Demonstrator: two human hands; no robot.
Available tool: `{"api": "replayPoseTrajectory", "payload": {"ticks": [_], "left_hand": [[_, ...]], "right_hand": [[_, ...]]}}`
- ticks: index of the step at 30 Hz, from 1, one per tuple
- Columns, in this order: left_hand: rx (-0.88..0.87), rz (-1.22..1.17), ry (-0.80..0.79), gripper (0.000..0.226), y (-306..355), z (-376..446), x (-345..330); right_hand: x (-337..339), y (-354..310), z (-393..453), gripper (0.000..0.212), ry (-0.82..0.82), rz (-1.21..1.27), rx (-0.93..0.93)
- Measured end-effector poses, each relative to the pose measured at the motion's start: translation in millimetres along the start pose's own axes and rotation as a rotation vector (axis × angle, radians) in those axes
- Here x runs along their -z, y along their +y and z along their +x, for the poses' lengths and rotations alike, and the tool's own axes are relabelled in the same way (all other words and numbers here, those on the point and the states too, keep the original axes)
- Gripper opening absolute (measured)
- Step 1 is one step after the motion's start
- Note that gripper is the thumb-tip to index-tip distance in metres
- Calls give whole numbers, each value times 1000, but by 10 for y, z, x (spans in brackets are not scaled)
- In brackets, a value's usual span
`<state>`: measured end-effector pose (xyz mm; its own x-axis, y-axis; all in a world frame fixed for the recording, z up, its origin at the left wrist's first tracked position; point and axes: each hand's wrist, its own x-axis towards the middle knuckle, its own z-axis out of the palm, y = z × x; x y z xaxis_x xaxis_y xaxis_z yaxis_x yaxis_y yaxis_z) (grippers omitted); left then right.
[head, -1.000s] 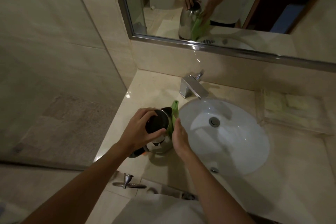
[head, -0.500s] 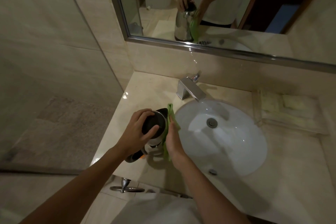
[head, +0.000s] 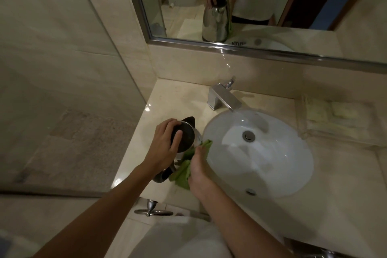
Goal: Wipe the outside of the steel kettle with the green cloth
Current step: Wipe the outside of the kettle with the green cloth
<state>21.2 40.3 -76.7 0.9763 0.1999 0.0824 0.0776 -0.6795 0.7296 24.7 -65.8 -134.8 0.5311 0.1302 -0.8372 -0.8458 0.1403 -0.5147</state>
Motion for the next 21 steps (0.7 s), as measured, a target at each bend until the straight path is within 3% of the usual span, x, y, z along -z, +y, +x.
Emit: {"api": "replayPoseTrajectory", "payload": {"ticks": [2,6,11,14,18,21], "left_hand": [[13,28,49,38,7,-5,-26],[15,85,83,35,-1,-2,-55],[-37,146,53,33,48,-37,-23],[-124,245,-3,40,53,-68,16],[-293,359,-134,48,21,-57,100],[-499,480,-243,47,16,-5,153]], "right_hand": [[-126,3,-197,97,-15,-62,63],[-136,49,-387,77,-27,-224,177],[140,-110,-297,61,-132,76,-62],[246,-207,-276,58,-165,138,-61],[298,-295,-347,77,-207,-7,128],[458,-517,-266,66,-187,-165,317]]}}
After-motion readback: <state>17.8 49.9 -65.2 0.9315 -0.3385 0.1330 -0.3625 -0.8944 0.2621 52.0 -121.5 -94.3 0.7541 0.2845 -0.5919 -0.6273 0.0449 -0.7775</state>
